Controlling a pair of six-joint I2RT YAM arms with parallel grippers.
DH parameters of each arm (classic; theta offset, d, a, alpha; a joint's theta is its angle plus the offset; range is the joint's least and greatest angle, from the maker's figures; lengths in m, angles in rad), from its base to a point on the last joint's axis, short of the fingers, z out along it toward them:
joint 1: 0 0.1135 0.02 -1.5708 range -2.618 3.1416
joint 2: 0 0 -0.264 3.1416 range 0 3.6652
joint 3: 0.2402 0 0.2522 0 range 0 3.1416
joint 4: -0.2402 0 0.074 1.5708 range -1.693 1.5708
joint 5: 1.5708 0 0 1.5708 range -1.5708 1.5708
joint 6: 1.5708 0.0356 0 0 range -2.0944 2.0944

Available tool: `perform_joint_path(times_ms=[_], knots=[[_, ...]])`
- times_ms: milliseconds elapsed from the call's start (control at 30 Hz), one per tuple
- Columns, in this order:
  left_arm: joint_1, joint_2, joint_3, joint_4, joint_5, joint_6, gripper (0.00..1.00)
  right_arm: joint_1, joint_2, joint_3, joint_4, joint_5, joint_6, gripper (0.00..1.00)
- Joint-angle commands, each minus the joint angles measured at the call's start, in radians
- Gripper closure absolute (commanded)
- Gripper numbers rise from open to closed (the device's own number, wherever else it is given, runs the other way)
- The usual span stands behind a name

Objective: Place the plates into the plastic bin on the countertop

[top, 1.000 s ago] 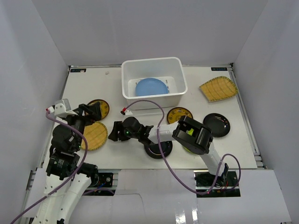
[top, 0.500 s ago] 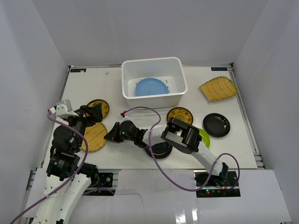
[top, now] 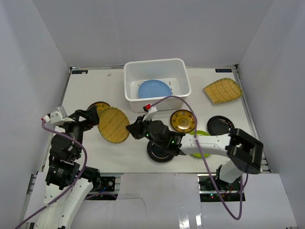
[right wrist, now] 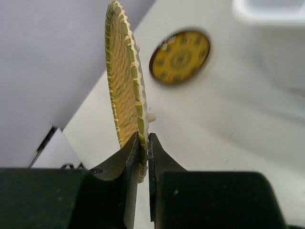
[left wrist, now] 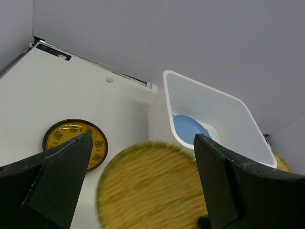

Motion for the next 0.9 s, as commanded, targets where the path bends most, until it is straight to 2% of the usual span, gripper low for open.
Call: perform_joint_path(times_ms=[0, 100, 133, 233, 333, 467, 800, 867], knots=[[-0.004, -0.021, 0.009, 0.001, -0.069, -0.008, 0.02, -0.07, -0.184, 0.047, 0.01, 0.168, -0.301, 0.92], [-0.004, -0.013, 0.001, 0.003, -0.041, -0.008, 0.02, -0.188, -0.228, 0.137, -0.068, 0.131, -0.379, 0.92], [-0.004, -0.01, -0.001, 0.001, -0.014, -0.008, 0.02, -0.236, -0.229, 0.156, -0.091, 0.071, -0.349, 0.92], [-0.004, -0.001, -0.01, 0.001, 0.023, -0.008, 0.02, -0.5, -0.173, 0.268, -0.182, -0.135, -0.237, 0.92], [-0.006, 0.001, -0.011, 0.001, 0.037, -0.011, 0.02, -0.64, -0.059, 0.404, -0.292, -0.297, -0.183, 0.92], [-0.009, 0.007, -0.014, 0.003, 0.058, -0.015, 0.02, -0.711, 0.054, 0.512, -0.392, -0.342, -0.181, 0.92], [-0.016, 0.016, -0.02, 0.009, 0.086, -0.015, 0.02, -0.79, 0.178, 0.526, -0.397, -0.557, -0.068, 0.92], [-0.018, 0.018, -0.019, 0.009, 0.091, -0.017, 0.02, -0.794, 0.203, 0.529, -0.415, -0.561, -0.059, 0.88]])
